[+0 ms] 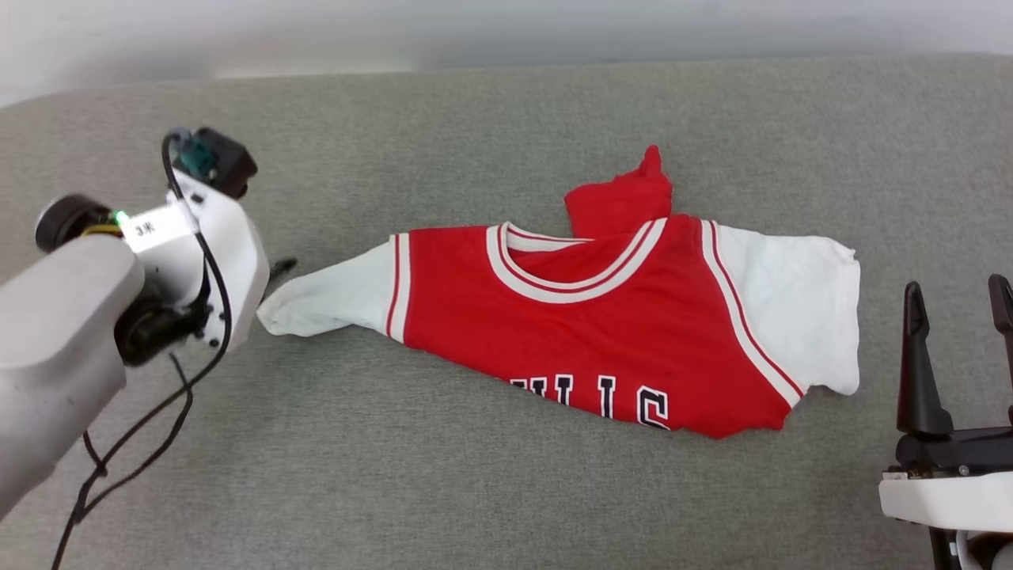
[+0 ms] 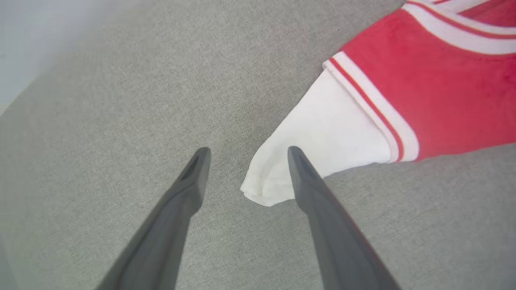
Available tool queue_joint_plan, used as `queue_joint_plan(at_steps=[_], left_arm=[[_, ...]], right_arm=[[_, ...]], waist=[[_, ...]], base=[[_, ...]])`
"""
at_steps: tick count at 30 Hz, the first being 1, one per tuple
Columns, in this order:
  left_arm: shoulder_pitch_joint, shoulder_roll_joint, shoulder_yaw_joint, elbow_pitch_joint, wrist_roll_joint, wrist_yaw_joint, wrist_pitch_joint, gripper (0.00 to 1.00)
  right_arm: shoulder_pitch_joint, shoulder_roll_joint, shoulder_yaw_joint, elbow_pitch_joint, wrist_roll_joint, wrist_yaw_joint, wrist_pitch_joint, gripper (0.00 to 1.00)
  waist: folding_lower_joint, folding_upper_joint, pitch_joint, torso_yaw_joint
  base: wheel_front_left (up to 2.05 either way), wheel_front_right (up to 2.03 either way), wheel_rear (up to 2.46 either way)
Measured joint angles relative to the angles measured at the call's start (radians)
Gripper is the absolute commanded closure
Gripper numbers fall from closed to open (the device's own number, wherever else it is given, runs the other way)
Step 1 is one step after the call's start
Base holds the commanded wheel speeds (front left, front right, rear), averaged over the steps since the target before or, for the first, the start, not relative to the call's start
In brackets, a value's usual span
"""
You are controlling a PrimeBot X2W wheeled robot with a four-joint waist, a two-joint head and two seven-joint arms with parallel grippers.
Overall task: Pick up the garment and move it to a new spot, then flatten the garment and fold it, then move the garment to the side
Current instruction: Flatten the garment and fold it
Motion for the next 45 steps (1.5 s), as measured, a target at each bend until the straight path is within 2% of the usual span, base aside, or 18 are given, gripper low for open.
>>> queue_joint_plan(at_steps=[3,6,13,17,23,30,31,32,40,45], left_arm=[[-0.035,0.009,0.023,-0.039,0.003,0.007,-0.023,0.0],[-0.078,0.03,0.032,-0.068,0.009,0.009,0.003,0.0],[-0.127,0.05,0.011,-0.105,-0.023,-0.002,0.22,0.0],[-0.125,0.052,-0.002,-0.087,-0.025,-0.003,0.3,0.0],[-0.071,0.044,-0.011,-0.034,-0.027,-0.003,0.328,0.0],[-0.021,0.023,-0.006,0.035,-0.036,-0.006,0.312,0.0],[-0.015,0.019,-0.005,0.041,-0.038,-0.01,0.312,0.3],[-0.009,0.016,-0.004,0.047,-0.041,-0.012,0.312,1.0],[0.011,-0.024,-0.012,0.055,-0.014,-0.021,0.189,1.0],[-0.003,-0.004,-0.009,0.008,0.016,-0.025,0.088,1.0]], right_arm=[[0.005,0.003,-0.001,0.0,0.001,0.0,0.0,0.0],[0.006,0.005,0.001,-0.001,0.002,0.0,0.0,0.0],[-0.005,0.003,0.011,-0.007,0.009,0.0,0.0,0.0],[-0.022,0.002,0.015,-0.01,0.009,0.0,0.0,0.0],[-0.048,0.001,0.016,-0.01,0.011,0.0,0.0,0.0],[-0.063,-0.002,0.014,-0.011,0.012,0.0,0.0,0.0],[-0.063,-0.002,0.014,-0.01,0.012,0.0,0.0,0.0],[-0.065,-0.002,0.014,-0.009,0.012,0.0,0.0,0.0],[-0.067,-0.039,-0.004,0.004,0.006,0.0,0.0,0.0],[-0.111,-0.128,-0.014,-0.005,0.004,0.0,0.0,0.0]], waist=[[0.0,0.0,-0.019,0.015],[0.0,0.0,-0.024,0.021],[0.0001,0.0,0.009,0.004],[0.0001,0.0,0.036,-0.015],[0.0001,0.0,0.076,-0.049],[0.0,0.0,0.114,-0.072],[0.0001,0.0,0.116,-0.073],[0.0,0.0,0.116,-0.074],[0.0001,0.0,0.062,-0.059],[0.0001,0.0,0.008,-0.038]], base=[[0.0,0.0,0.0],[0.0,0.0,0.0],[0.0,0.0,0.0],[0.0,0.0,0.0],[0.0,0.0,0.0],[0.0,0.0,0.0],[0.0,0.0,0.0],[0.0,0.0,0.0],[0.0,0.0,0.0],[0.0,0.0,0.0]])
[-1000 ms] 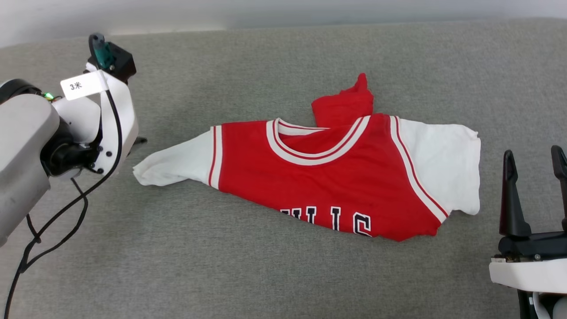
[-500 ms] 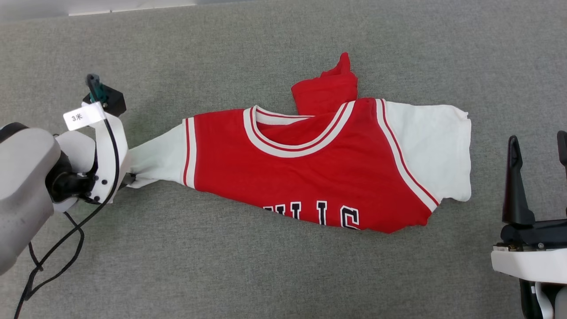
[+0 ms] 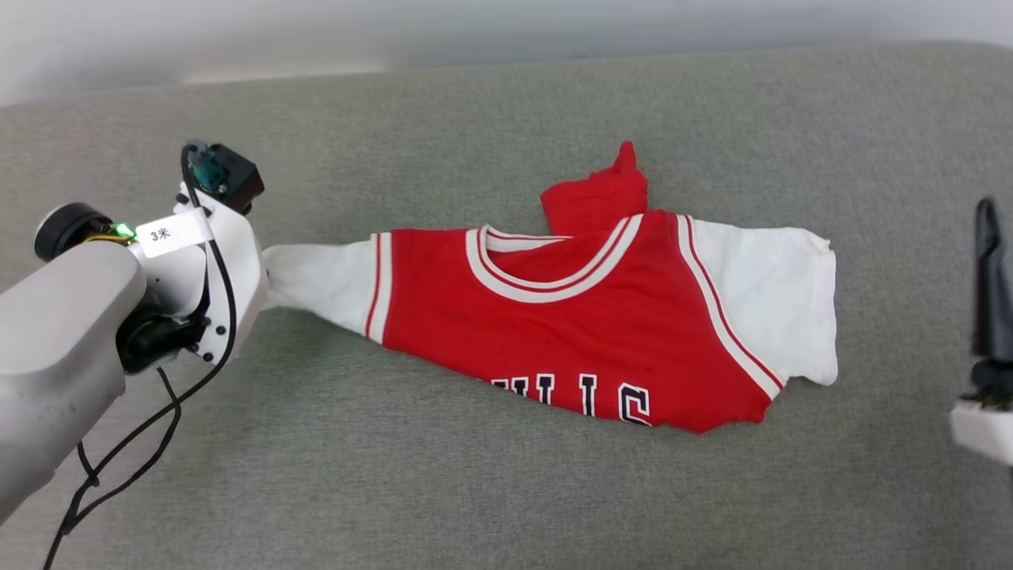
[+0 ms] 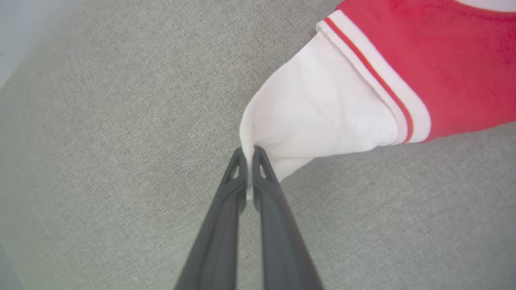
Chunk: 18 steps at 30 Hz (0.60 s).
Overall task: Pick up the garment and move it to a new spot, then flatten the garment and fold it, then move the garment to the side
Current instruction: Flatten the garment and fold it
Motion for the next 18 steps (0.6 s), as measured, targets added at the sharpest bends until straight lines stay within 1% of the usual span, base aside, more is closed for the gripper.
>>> queue_joint_plan(at_steps=[4,6,9,14,18], left_arm=[[-0.008,0.023,0.002,-0.059,0.022,0.0,-0.053,1.0],[-0.011,0.028,0.001,-0.091,0.03,0.0,-0.064,1.0],[-0.014,0.033,0.001,-0.134,0.04,0.002,-0.077,1.0],[-0.02,0.03,0.001,-0.195,0.063,0.023,-0.085,1.0],[-0.032,0.027,0.002,-0.222,0.075,0.033,-0.091,1.0]], right_arm=[[-0.063,-0.1,0.02,0.024,0.023,0.0,0.002,0.0],[-0.092,-0.158,0.058,0.04,0.028,0.0,0.054,0.0],[-0.17,-0.273,0.14,0.066,0.101,0.0,0.213,0.0],[-0.304,-0.47,0.307,0.118,0.325,0.0,0.543,0.0],[-0.403,-0.594,0.428,0.168,0.499,0.0,0.793,0.0]], waist=[[0.0,0.0,-0.033,0.024],[0.0,0.0,-0.043,0.038],[0.0,0.0,-0.049,0.06],[0.0,0.0,-0.037,0.087],[0.0,0.0,-0.014,0.101]], base=[[0.0,0.0,0.0],[0.0,0.0,0.0],[0.0,0.0,0.0],[0.0,0.0,0.0],[0.0,0.0,0.0]])
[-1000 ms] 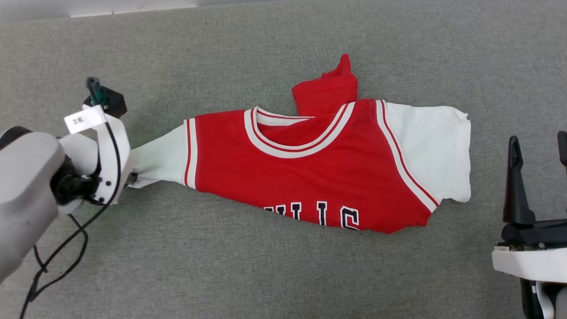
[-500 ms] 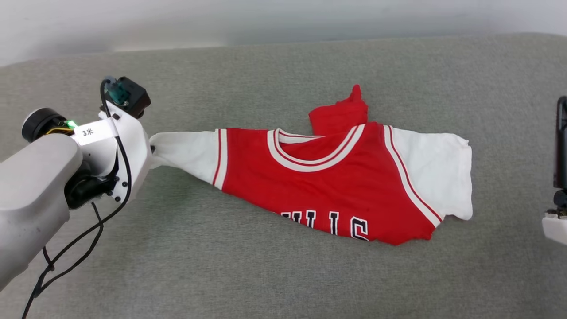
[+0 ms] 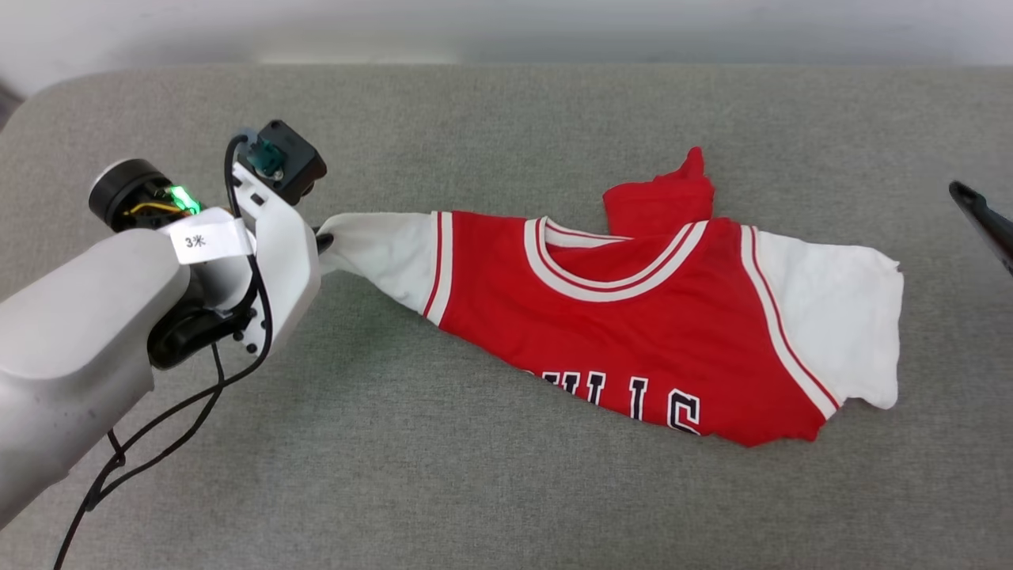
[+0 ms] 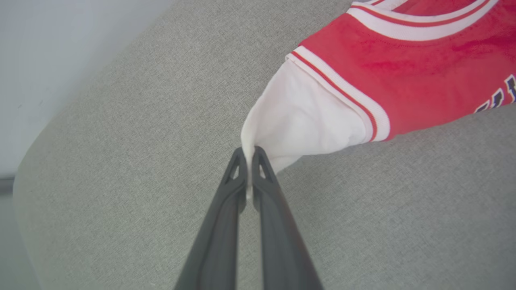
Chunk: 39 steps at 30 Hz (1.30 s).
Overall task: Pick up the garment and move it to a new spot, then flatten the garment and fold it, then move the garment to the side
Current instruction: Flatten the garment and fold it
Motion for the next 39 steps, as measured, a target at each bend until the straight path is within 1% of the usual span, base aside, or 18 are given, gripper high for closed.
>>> queue_joint_plan(at_steps=[3,6,8,10,14,19,25,26,27,33,36,39], left_arm=[[-0.012,-0.002,0.003,-0.013,0.008,0.008,-0.003,1.0],[-0.025,-0.007,0.01,-0.025,0.012,0.012,-0.011,1.0],[-0.036,-0.016,0.016,-0.03,0.016,0.016,-0.02,1.0],[-0.049,-0.019,0.021,-0.035,0.018,0.017,-0.024,1.0],[-0.073,-0.028,0.031,-0.042,0.026,0.017,-0.032,1.0],[-0.09,-0.033,0.035,-0.048,0.034,0.019,-0.04,1.0],[-0.099,-0.045,0.036,-0.043,0.043,0.02,-0.051,1.0],[-0.1,-0.046,0.036,-0.041,0.043,0.02,-0.054,1.0],[-0.1,-0.046,0.036,-0.036,0.043,0.02,-0.055,1.0],[-0.096,-0.055,0.035,-0.009,0.051,0.019,-0.092,1.0],[-0.091,-0.053,0.037,-0.009,0.058,0.019,-0.12,1.0],[-0.091,-0.036,0.048,-0.027,0.062,0.019,-0.154,1.0]], right_arm=[[-0.064,-0.045,0.074,0.044,0.128,0.0,0.169,0.0],[-0.116,-0.074,0.128,0.1,0.21,0.0,0.315,0.0],[-0.142,-0.082,0.158,0.135,0.24,0.0,0.385,0.0],[-0.166,-0.081,0.18,0.166,0.253,0.0,0.426,0.0],[-0.211,-0.069,0.212,0.226,0.239,0.0,0.448,0.0],[-0.231,-0.017,0.261,0.312,0.229,0.0,0.435,0.0],[-0.239,-0.02,0.321,0.354,0.244,-0.002,0.385,0.0],[-0.241,-0.02,0.325,0.36,0.257,-0.002,0.371,0.23],[-0.243,-0.02,0.329,0.364,0.264,-0.002,0.352,1.0],[-0.257,-0.01,0.37,0.363,0.306,-0.002,0.228,1.0],[-0.259,-0.033,0.38,0.333,0.31,0.0,0.141,1.0],[-0.27,-0.068,0.37,0.3,0.318,0.0,0.054,1.0]], waist=[[0.0,0.0,0.021,0.01],[0.0,0.0,0.046,0.021],[0.0,0.0,0.063,0.031],[0.0,0.0,0.083,0.04],[0.0,0.0,0.127,0.057],[0.0001,0.0,0.182,0.075],[-0.0001,0.0,0.224,0.088],[-0.0001,0.0,0.225,0.088],[-0.0001,0.0,0.225,0.088],[0.0,0.0,0.184,0.077],[0.0,0.0,0.146,0.069],[0.0,0.0,0.102,0.06]], base=[[0.0,0.0,0.0],[0.0,0.0,0.0],[0.0,0.0,0.0],[0.0,0.0,0.0],[0.0,0.0,0.0],[0.0,0.0,0.0],[0.0,0.0,0.0],[0.0,0.0,0.0],[0.0,0.0,0.0],[0.0,0.0,0.0],[0.0,0.0,0.0],[0.0,0.0,0.0]])
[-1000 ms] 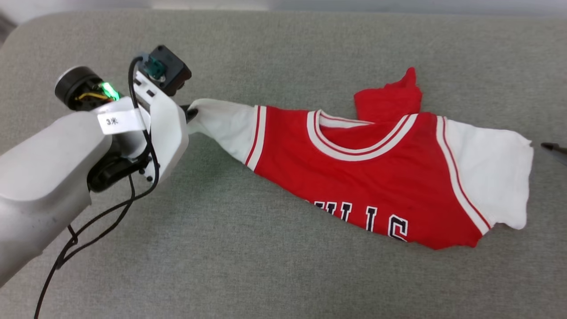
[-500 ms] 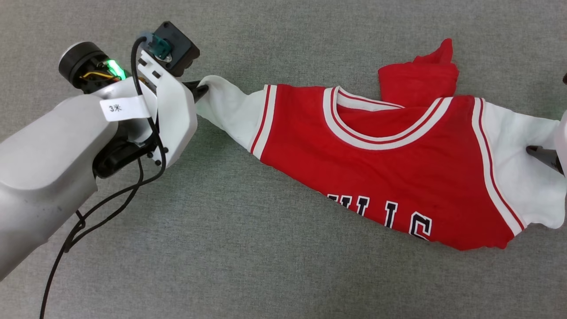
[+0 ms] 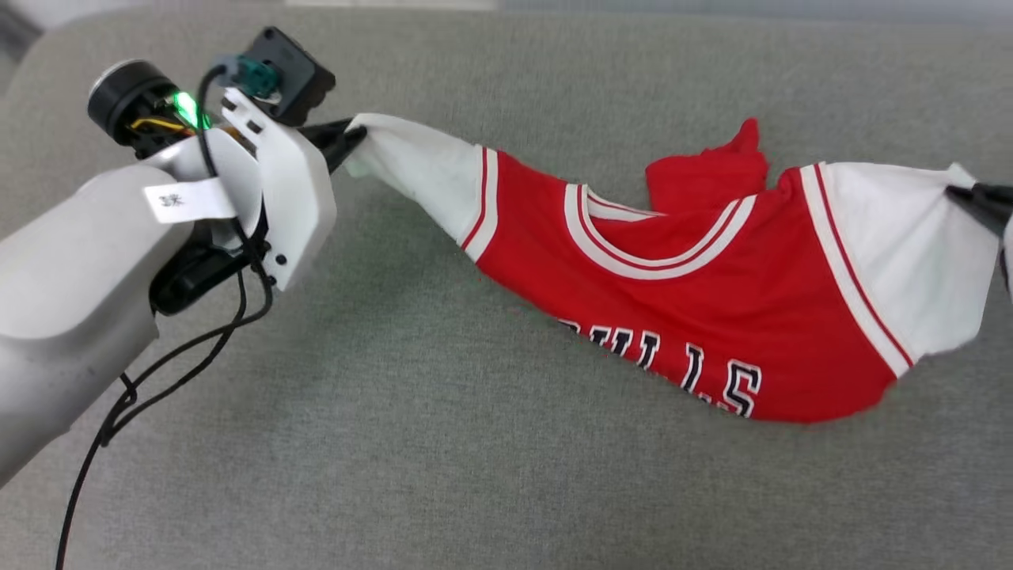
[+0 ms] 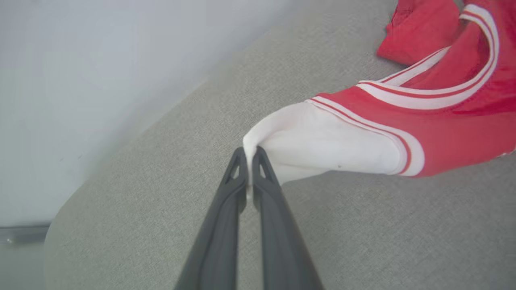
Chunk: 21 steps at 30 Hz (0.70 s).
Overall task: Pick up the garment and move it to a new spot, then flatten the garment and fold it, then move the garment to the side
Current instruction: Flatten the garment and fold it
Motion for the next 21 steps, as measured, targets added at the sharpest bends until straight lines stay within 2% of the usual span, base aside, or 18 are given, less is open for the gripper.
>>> queue_joint_plan(at_steps=[6,13,18,21], left_arm=[[-0.005,0.041,0.039,-0.079,0.015,0.026,-0.063,1.0],[-0.067,0.078,0.095,-0.179,0.03,0.065,-0.097,1.0],[-0.141,0.071,0.136,-0.203,0.046,0.08,-0.112,1.0],[-0.193,0.045,0.152,-0.186,0.057,0.079,-0.113,1.0]], right_arm=[[0.002,-0.062,-0.028,-0.081,0.016,0.0,-0.135,1.0],[-0.003,-0.088,-0.102,-0.173,0.033,0.0,-0.236,1.0],[-0.07,-0.083,-0.148,-0.214,-0.002,0.0,-0.258,1.0],[-0.132,-0.057,-0.151,-0.224,-0.036,0.0,-0.246,1.0]], waist=[[0.0,0.0,-0.089,-0.014],[0.0,0.0,-0.172,-0.031],[-0.0001,0.0,-0.191,-0.045],[-0.0001,0.0,-0.182,-0.05]], base=[[0.0,0.0,0.0],[0.0,0.0,0.0],[0.0,0.0,0.0],[0.0,0.0,0.0]])
